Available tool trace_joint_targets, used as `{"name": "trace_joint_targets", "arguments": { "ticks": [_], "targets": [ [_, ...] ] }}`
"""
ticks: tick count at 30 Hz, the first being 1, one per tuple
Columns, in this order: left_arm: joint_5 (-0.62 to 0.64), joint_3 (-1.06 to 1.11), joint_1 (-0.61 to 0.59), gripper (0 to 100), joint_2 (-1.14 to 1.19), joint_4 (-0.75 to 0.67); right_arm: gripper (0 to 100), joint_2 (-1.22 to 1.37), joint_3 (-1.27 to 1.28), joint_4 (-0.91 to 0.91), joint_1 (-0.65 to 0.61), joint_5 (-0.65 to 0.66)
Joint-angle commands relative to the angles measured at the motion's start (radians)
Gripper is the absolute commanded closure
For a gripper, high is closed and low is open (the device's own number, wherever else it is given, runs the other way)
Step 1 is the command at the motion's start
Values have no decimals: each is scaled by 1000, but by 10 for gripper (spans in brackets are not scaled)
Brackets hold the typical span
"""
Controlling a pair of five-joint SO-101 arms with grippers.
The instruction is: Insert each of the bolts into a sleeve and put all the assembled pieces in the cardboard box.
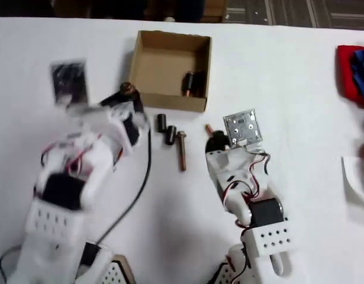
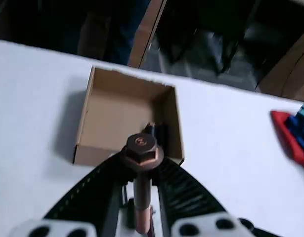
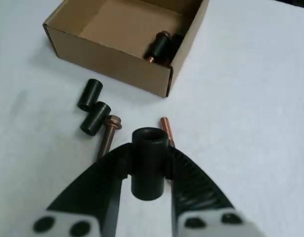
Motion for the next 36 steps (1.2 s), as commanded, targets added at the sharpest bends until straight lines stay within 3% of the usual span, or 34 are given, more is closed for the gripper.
{"name": "trace_joint_targets", "arguments": {
  "ticks": [1,8,15,24,36],
  "targets": [
    [12,173,9,974,-183,-218,975,-35,-6,-51,-10,-28],
    [20,214,12,974,-186,-232,975,-45,-3,-45,-12,-32],
    [21,104,21,974,-83,-222,975,-268,83,22,-90,-28],
    [21,-51,161,974,23,-167,975,-581,396,-251,-97,-28],
    [18,-271,330,974,361,-167,975,-619,427,-251,-203,-28]
  ]
}}
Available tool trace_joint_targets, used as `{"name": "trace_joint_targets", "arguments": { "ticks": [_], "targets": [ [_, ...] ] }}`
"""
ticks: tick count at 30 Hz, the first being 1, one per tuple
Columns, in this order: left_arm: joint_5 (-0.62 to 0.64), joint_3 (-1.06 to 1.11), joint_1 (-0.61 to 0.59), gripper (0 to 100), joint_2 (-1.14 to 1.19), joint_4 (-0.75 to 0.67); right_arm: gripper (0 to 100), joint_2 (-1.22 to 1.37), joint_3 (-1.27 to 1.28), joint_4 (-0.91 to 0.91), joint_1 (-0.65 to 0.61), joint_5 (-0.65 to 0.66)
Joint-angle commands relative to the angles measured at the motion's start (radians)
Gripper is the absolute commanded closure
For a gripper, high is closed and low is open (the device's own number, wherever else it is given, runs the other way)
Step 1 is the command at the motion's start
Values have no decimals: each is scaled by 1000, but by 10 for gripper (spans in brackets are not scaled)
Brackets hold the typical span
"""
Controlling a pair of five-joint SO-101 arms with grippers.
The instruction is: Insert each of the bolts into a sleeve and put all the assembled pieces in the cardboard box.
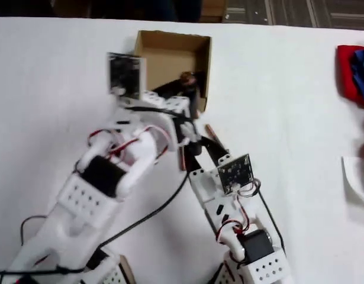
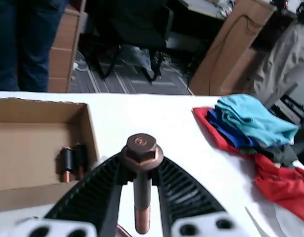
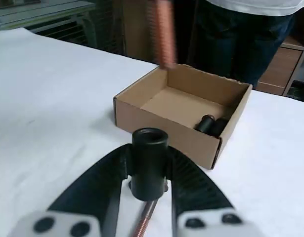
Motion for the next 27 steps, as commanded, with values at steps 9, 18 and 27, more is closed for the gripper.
{"name": "trace_joint_targets", "arguments": {
  "ticks": [9,18,27],
  "targets": [
    [5,-93,25,974,87,8,975,-21,-9,-19,-7,-2],
    [3,-94,25,974,86,101,975,-21,-8,-21,27,-2],
    [3,-91,32,974,87,106,975,-21,-9,-22,48,-2]
  ]
}}
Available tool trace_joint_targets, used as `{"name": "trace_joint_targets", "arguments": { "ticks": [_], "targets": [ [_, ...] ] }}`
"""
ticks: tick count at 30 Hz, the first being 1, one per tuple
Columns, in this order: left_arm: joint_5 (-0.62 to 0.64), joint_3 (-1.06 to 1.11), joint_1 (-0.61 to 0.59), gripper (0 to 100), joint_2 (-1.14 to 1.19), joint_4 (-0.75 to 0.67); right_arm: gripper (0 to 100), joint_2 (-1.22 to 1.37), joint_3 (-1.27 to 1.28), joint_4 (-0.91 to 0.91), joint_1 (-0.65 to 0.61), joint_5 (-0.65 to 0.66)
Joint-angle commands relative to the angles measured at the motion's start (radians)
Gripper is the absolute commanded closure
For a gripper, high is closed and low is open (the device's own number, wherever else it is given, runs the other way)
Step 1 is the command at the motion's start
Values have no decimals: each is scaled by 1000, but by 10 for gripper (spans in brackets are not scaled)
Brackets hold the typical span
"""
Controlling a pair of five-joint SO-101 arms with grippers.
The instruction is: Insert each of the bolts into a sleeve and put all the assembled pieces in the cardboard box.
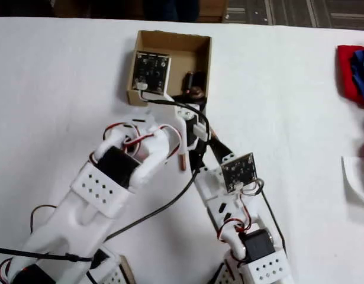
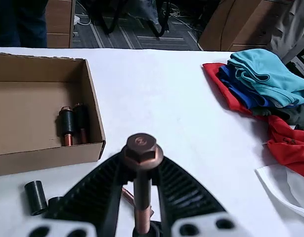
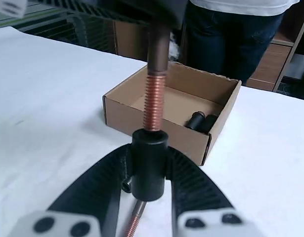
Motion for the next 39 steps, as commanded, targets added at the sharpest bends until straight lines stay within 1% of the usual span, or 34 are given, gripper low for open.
{"name": "trace_joint_targets", "arguments": {
  "ticks": [1,6,12,17,23,25,26,30,32,35,39],
  "targets": [
    [3,-61,12,974,0,2,975,-21,-11,-22,10,-2],
    [5,-45,15,974,9,3,975,-21,-11,-22,10,-2],
    [5,24,92,974,2,3,975,-21,-12,-22,12,-3],
    [2,33,98,974,2,5,975,-21,-12,-21,15,-3],
    [-149,90,97,971,3,71,975,-21,-14,-21,16,-3],
    [-180,93,78,938,0,115,975,-21,-14,-21,16,-2],
    [-181,91,72,904,0,133,975,-21,-14,-21,16,-2],
    [-180,19,32,723,0,236,975,-21,-14,-18,16,-2],
    [-180,-45,15,662,0,305,975,-21,-12,-16,16,-2],
    [-186,-163,-31,649,0,407,975,-21,-11,-16,16,-2],
    [-184,-343,-132,650,-2,506,975,-18,-8,-15,18,-2]
  ]
}}
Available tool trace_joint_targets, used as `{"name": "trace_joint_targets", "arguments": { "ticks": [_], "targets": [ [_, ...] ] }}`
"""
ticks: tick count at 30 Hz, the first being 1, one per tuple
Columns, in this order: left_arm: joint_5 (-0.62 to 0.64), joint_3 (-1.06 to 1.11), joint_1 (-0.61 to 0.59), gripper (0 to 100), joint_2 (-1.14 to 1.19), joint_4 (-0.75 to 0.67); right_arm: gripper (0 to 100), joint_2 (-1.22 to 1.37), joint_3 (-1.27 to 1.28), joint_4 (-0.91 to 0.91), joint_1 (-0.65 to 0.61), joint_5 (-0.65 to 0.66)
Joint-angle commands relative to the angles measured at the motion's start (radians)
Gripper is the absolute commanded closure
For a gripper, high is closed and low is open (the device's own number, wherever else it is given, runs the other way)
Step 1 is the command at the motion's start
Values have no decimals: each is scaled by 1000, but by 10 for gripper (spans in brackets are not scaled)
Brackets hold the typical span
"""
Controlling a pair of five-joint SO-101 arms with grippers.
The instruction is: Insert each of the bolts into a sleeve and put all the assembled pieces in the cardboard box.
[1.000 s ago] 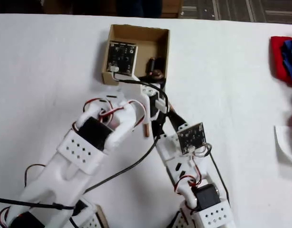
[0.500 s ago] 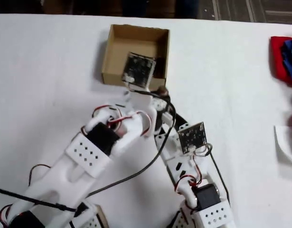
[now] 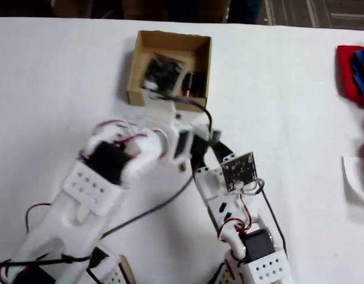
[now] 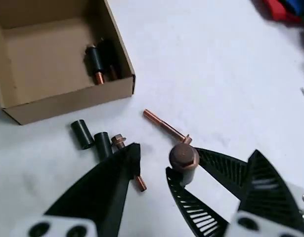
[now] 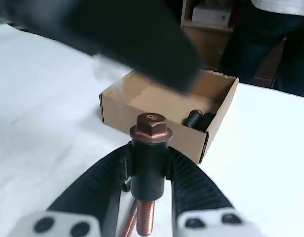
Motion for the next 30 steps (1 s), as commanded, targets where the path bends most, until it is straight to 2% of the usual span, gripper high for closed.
{"name": "trace_joint_targets", "arguments": {
  "ticks": [1,3,6,8,10,12,13,16,20,25,27,30],
  "targets": [
    [-3,-196,-106,650,-14,80,975,-16,-8,-13,8,-2],
    [-6,-255,-189,650,-14,140,975,-16,5,12,24,-6],
    [-40,-236,-339,650,-5,287,975,-15,-11,59,114,-9],
    [-203,-133,-433,650,-3,350,976,-12,-58,71,182,-23],
    [-430,42,-509,650,-3,333,976,-7,-123,81,220,-28],
    [-589,229,-565,650,-3,199,976,39,-206,77,222,-21],
    [-618,325,-588,650,-3,107,976,87,-250,74,217,-21],
    [-572,555,-643,656,-8,-152,976,325,-437,70,200,-23],
    [-532,756,-669,741,-5,-393,976,819,-824,65,199,-29],
    [-526,944,-671,849,-8,-606,976,1466,-1481,168,200,-32],
    [-526,961,-667,867,-14,-626,976,1709,-1757,234,197,-71],
    [-526,952,-667,869,-6,-617,976,2048,-2182,386,180,-196]
  ]
}}
